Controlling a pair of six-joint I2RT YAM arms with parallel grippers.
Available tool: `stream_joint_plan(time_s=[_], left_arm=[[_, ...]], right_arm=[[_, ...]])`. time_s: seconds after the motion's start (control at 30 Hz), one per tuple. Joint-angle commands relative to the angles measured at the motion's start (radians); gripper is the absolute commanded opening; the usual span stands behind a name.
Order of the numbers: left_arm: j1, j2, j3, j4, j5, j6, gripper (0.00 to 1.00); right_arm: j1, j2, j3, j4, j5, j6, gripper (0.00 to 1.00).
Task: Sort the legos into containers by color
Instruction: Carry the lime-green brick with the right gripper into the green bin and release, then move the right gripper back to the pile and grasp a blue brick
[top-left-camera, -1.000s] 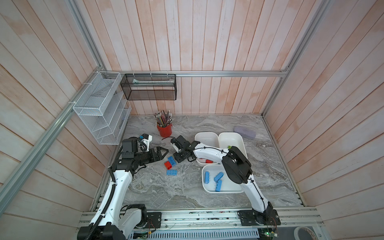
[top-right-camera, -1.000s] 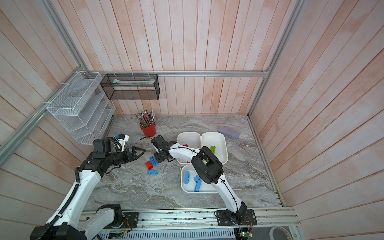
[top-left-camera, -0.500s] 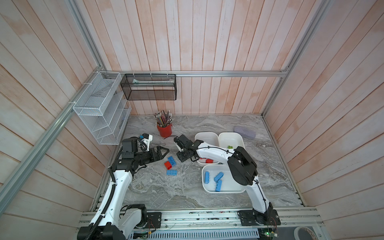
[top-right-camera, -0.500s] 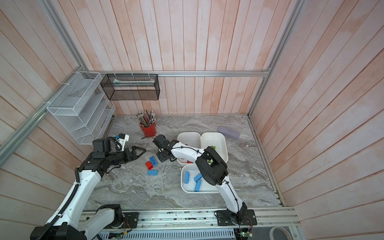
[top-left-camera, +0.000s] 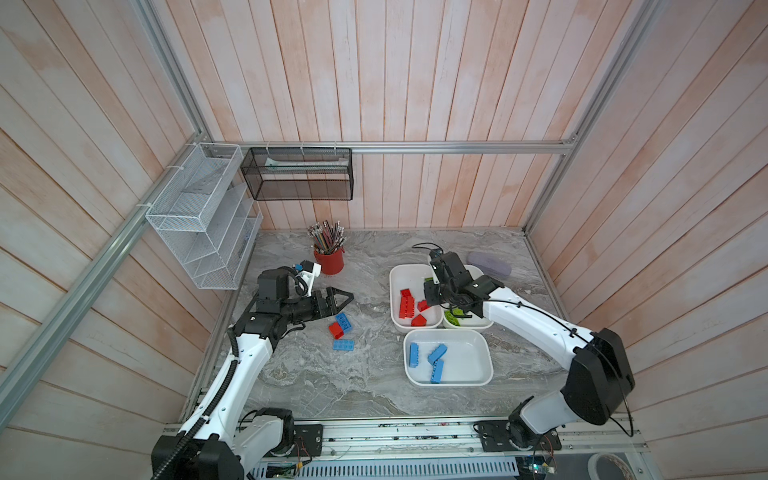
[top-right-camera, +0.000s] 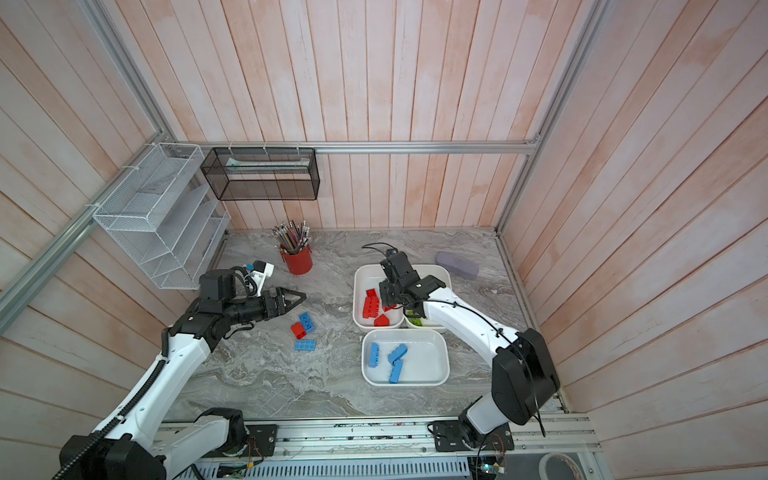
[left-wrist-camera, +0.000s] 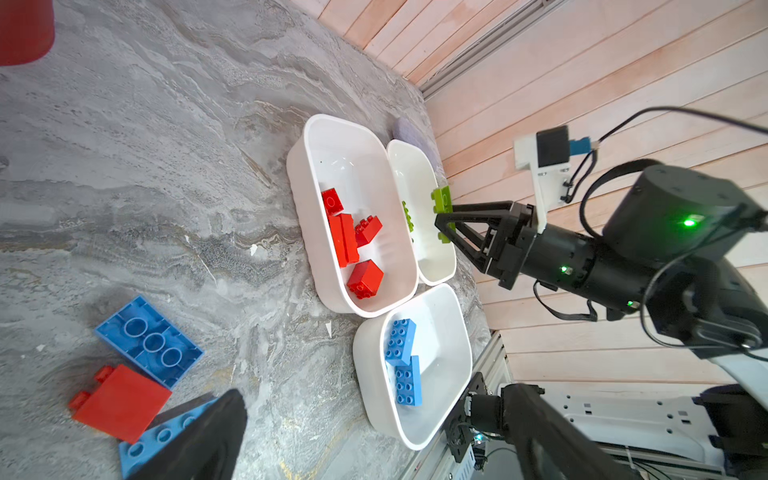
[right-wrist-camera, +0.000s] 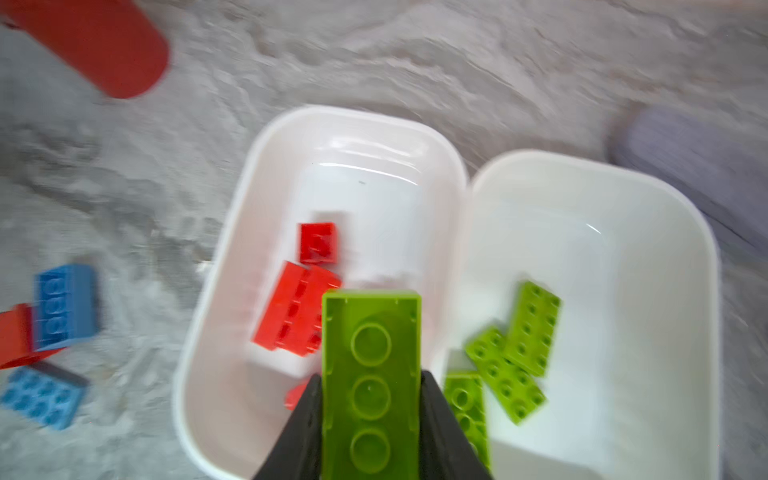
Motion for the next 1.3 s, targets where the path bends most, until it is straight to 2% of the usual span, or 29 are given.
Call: stream_joint_plan(time_s=[0.0,0.2,0.37,0.43,0.53,0.63,0.73,0.93,1.27], left_arm=[[-0.016,0.011,0.038,0.049,0.007,-0.014,1.0],[-0.017,0.023,0.044,0.036,-0.004,-0.008,1.0],[-0.017,0.011,0.05,0.0,-0.025,0.012,1.0],[-0.017,0.006,0.057,-0.022,-0.042,0.025,1.0],[0.003,-0.001,0.054,-0.046,-0.059,0.036,1.0],[0.042,-0.014,0.041,-0.064,-0.054,0.046,1.0],[0.074,-0.029,0.038,-0.096,-0.059,0.064,1.0],[0.104,-0.054,0.028,-0.125,-0.082,0.079,1.0],[0.113,-0.065,0.011,-0.142,-0.094,0.093,1.0]], right_arm=[[-0.101,-0.044,-0.109,0.007,0.034,0.021,0.3],[-0.224,-0.017,-0.194,0.134,-0.062,-0.021,0.39],[-0.23,0.044,-0.125,0.105,-0.115,-0.064,0.66],[-0.187,0.03,-0.087,0.089,-0.11,-0.07,0.7],[-0.103,0.01,-0.037,0.096,-0.138,-0.054,0.71],[0.028,0.041,0.023,0.142,-0.182,-0.014,0.72],[0.134,0.123,0.095,0.181,-0.202,0.024,0.74],[0.277,0.316,0.246,0.241,-0.177,0.117,0.77],[0.385,0.624,0.51,0.194,-0.115,0.179,0.83]])
